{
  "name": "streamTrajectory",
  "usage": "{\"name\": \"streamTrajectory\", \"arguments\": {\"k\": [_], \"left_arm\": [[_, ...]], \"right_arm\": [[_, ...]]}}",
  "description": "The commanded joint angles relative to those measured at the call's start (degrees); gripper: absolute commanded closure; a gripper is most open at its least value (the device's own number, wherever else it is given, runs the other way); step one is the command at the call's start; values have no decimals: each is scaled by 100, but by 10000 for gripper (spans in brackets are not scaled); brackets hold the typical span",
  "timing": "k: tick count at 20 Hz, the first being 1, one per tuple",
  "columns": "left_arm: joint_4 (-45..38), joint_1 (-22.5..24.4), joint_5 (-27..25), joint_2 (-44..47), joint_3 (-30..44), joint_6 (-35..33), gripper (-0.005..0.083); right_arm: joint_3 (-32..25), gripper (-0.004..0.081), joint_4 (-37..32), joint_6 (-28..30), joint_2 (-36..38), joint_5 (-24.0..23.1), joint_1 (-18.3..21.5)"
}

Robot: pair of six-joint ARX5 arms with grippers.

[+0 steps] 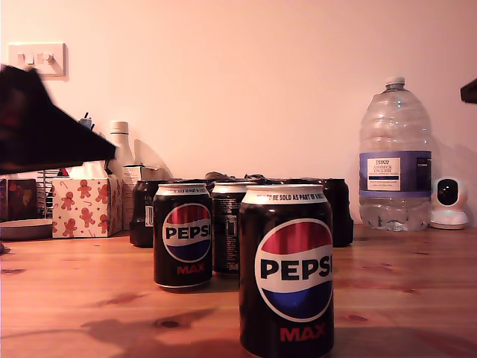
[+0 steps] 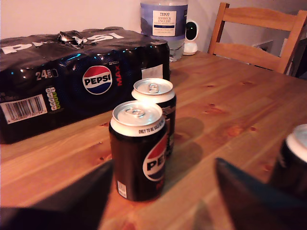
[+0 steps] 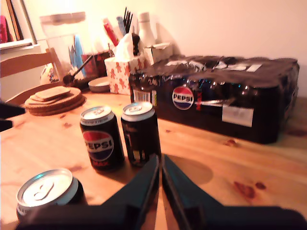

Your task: Stack up the Pepsi cans on top of each other

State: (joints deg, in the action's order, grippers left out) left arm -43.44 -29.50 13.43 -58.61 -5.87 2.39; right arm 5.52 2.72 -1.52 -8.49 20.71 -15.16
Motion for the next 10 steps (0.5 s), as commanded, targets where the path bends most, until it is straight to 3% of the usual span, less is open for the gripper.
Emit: {"name": "streamTrajectory", "arguments": {"k": [1, 5, 10], "left_arm": [[-525, -9, -2, -516, 61, -90, -10], [-1191, -11, 7, -1698, -98, -85, -10], [-1091, -15, -339, -2337, -514, 33, -10]], "right_arm": [[-92, 783, -22, -17, -63, 37, -79], [-92, 783, -4, -15, -109, 35, -133], [-92, 783, 15, -13, -111, 22, -133]]}}
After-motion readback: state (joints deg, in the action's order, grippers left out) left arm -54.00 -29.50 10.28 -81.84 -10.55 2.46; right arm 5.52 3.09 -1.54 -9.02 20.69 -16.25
